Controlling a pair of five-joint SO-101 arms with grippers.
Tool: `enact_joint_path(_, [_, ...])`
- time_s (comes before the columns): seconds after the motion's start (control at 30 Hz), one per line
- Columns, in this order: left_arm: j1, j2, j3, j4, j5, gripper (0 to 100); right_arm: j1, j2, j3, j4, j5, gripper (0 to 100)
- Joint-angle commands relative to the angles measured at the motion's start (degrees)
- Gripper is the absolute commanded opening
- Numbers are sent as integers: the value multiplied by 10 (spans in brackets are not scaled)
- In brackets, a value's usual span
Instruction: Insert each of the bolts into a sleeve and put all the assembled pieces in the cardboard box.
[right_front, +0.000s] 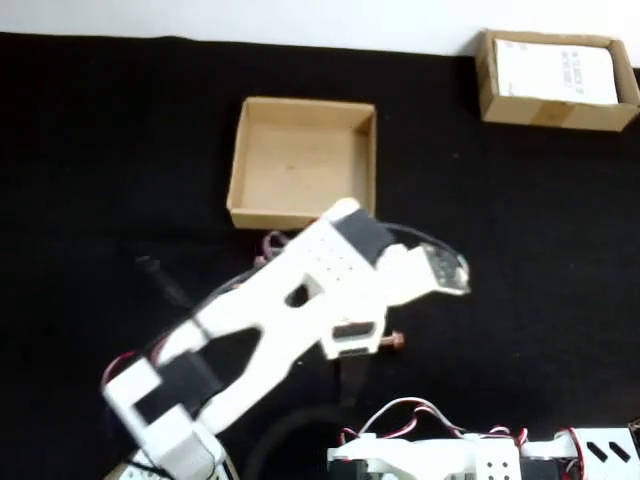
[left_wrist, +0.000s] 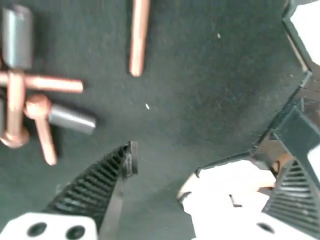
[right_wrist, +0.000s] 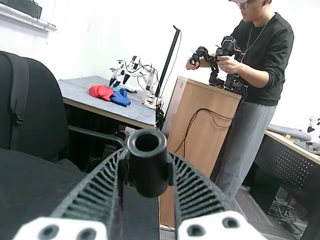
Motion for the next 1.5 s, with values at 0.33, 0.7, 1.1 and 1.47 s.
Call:
enact_joint_path(0.33, [-37,321,-320,4,-47,418,0,1,81,-15,4,8])
enact_joint_path(0.7, [-37,436,-439,4,-47,330,-39,1,81,-15,38,8])
enact_joint_path(1.1, [-36,489,-440,4,-50,222,-48,1,73,-15,40,8])
enact_joint_path(1.47, [-33,487,-457,4,-47,379,-47,1,75,-15,73,8])
